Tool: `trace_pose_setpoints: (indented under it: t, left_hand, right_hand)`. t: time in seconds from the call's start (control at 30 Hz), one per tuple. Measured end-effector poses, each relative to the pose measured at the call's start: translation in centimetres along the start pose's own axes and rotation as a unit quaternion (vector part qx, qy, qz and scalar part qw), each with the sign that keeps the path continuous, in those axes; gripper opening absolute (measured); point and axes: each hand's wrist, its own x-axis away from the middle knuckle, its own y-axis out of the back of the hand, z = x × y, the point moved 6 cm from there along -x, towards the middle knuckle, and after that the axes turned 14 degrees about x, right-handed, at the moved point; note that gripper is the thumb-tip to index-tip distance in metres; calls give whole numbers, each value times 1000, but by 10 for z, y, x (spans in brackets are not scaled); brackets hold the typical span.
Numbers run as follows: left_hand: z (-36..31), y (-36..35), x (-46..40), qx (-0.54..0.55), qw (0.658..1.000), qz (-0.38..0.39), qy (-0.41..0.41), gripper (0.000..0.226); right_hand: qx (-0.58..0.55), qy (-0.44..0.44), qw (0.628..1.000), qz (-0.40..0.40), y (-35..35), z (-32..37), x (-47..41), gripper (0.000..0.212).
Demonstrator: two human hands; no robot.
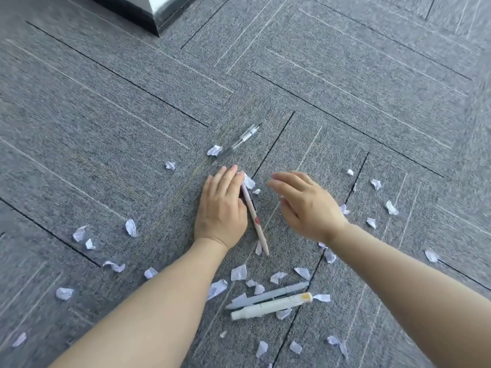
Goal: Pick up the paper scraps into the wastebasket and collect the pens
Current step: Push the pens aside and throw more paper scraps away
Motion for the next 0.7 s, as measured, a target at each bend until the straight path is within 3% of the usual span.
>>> trace_pose_setpoints:
  t: [0.1, 0.17, 0.43, 0.53, 0.63, 0.7]
  left_hand:
    - [1, 3, 2, 25, 1000, -17, 8, 54]
    - [1, 4, 2, 41, 999, -29, 15, 50]
    - [5, 5, 2, 63, 995, -81, 8, 15]
    - [1, 8, 4, 75, 993, -95, 0, 10]
    - [1, 12, 12, 103, 990, -96, 8, 8]
    - [2, 14, 23, 109, 991, -80, -7, 9]
  right_hand:
    - [23, 31, 996, 82, -15, 18, -44, 62]
    - [36, 43, 995, 88, -20, 20, -62, 63]
    - [11, 41, 998, -42, -21, 23, -9, 25]
    - [16, 14, 999, -42, -17, 20, 22, 16]
    - [25, 47, 998, -31, -13, 21, 64, 20]
    - [25, 10, 999, -31, -7, 13, 83, 30]
